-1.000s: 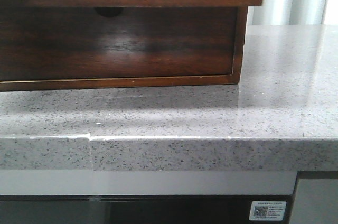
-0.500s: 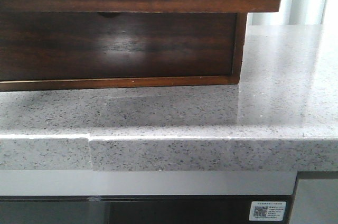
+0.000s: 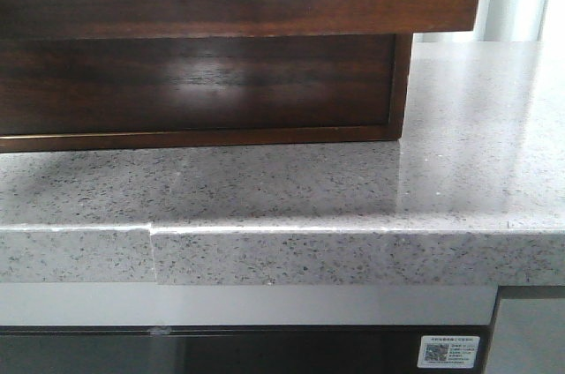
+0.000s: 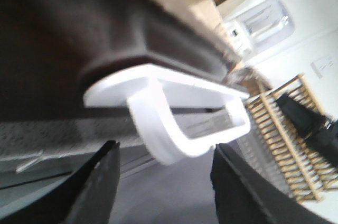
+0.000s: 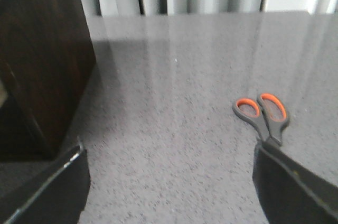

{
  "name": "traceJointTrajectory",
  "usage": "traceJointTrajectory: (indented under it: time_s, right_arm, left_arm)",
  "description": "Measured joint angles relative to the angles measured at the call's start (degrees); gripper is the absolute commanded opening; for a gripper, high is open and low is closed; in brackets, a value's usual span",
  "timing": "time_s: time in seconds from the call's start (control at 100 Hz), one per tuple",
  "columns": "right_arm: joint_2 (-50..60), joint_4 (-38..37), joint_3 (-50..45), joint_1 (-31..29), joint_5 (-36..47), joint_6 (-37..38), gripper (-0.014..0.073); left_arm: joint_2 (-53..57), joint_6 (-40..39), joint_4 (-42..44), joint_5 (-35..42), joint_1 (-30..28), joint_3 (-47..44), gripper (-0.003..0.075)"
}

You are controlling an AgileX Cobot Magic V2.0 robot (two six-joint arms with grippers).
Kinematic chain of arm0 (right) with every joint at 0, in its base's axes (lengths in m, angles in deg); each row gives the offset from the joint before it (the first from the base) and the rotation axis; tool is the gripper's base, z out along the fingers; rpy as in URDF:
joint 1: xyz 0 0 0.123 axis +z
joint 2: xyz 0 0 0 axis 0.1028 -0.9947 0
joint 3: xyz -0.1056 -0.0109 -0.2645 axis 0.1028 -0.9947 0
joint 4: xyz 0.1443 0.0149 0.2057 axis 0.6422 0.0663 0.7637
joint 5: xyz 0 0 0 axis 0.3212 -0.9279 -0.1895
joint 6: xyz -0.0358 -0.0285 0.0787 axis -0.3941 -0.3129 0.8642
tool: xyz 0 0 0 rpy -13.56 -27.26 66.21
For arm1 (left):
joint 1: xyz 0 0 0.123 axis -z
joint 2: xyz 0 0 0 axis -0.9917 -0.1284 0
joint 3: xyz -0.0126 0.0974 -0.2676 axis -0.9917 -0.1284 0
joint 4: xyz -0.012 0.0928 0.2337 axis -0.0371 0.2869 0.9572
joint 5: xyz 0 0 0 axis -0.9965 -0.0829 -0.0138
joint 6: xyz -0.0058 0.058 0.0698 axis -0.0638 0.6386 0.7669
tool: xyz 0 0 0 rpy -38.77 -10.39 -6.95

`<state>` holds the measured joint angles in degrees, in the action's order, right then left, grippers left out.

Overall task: Put scissors in drawer with both arms
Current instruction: 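Lower the right gripper and grasp the grey-and-orange scissors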

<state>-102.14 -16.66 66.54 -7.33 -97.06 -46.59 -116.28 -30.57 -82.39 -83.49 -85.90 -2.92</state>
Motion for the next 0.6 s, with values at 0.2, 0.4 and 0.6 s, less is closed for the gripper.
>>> traceJointTrajectory:
  time_s: [0.2, 0.4, 0.6]
  right_arm:
    - [-11.33, -1.73, 7.52, -2.46, -7.31, 0.00, 0.0567]
    - [-24.28, -1.85, 15.02, -9.30, -13.93, 0.00, 0.0567]
    - [-38.78, -1.86, 22.19, -16.52, -19.97, 0.00, 0.0567]
  left_arm:
    - [1.76, -4.31, 14.81, -0.72, 0.00, 4.58, 0.0370]
    - [4.40, -13.56, 35.20, -2.27, 1.08, 13.44, 0.0368]
    - [4.78, -21.22, 54.85, -2.82, 5.86, 21.96, 0.0368]
